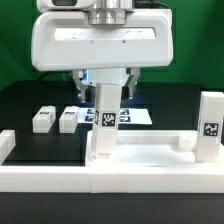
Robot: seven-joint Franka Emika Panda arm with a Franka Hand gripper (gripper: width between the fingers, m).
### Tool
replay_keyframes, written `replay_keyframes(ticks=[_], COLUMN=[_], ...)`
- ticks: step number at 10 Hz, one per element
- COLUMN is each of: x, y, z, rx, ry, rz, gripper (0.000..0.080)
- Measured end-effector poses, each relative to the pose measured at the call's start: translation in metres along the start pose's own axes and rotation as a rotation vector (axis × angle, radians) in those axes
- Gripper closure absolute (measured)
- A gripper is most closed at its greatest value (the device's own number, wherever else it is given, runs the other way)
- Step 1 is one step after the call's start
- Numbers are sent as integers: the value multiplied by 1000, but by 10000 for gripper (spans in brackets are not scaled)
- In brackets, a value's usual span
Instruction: Assemble desk
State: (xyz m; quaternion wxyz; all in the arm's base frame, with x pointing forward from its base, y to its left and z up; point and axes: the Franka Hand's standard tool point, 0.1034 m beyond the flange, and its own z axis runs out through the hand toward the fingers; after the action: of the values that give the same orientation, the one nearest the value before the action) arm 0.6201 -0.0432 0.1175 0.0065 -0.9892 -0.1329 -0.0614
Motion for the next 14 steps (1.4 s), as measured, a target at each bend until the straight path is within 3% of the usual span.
replay_keyframes(ticks=[1, 2, 5, 11, 14], x=[0, 0, 0, 0, 0], y=[1, 2, 2, 4, 5], z=[0, 0, 0, 1, 1], rx=[-1, -1, 0, 8, 17], ry=[0, 0, 1, 17, 17], rz=[1, 2, 35, 748, 919], gripper=[429, 510, 510, 509, 509])
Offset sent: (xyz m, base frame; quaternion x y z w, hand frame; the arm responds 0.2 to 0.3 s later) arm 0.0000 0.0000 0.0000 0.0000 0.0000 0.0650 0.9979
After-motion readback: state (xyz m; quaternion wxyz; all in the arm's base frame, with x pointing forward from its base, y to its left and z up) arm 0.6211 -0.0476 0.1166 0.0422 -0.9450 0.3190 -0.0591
